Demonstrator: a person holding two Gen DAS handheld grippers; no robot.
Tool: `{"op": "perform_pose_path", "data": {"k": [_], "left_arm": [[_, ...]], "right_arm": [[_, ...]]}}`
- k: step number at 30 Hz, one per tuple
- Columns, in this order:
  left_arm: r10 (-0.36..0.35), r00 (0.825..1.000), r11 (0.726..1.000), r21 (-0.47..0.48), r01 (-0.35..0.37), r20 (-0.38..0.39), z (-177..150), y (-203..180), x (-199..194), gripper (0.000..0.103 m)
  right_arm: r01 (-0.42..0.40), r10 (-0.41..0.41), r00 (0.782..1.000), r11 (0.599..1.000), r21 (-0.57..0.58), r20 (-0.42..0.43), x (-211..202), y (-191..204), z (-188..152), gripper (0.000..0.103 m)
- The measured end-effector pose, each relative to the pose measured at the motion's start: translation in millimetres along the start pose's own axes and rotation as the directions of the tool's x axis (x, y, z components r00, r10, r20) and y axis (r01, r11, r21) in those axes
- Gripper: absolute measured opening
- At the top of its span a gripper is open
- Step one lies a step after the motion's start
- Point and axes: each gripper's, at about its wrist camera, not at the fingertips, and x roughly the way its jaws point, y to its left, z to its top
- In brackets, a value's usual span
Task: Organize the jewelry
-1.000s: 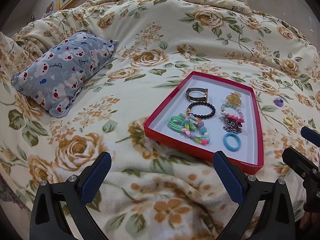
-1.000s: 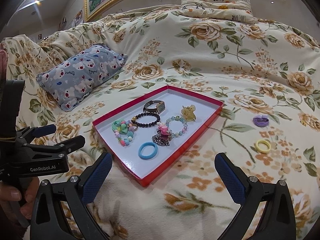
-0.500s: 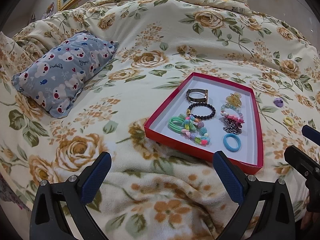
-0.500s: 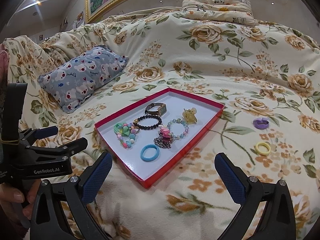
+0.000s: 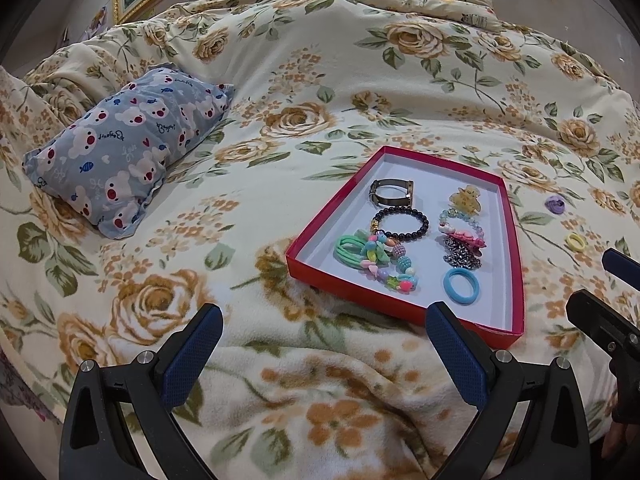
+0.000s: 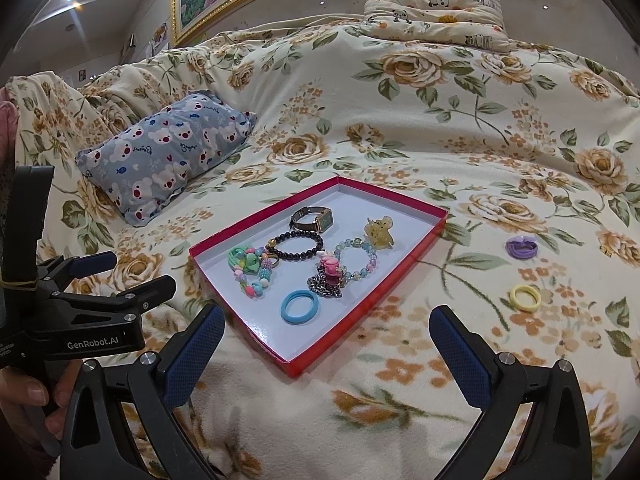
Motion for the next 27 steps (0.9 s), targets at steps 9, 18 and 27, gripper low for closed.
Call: {"op": "perform_pose_path", "data": {"k": [9, 18, 27], "left_arm": [[-0.002, 1.0, 1.0, 0.001, 0.002, 0.0, 0.5, -1.3, -1.0, 0.102], [-0.001, 1.0, 1.0, 0.0, 0.001, 0.0, 0.4, -1.1, -1.0, 0.102], [-0.001, 1.0, 1.0, 0.001, 0.001, 0.001, 0.5, -1.0, -0.9, 0.102]], "right_arm": [[0.001, -0.001, 1.0, 1.0, 0.0, -0.001, -0.2, 0.4, 0.0, 0.103], [0.002, -0.002, 1.0, 1.0, 0.002, -0.004, 0.2, 0.1, -0.1, 0.103], [-0.001, 0.001, 1.0, 1.0, 0.006, -0.007, 1.3, -1.5, 0.4, 0.103]]}}
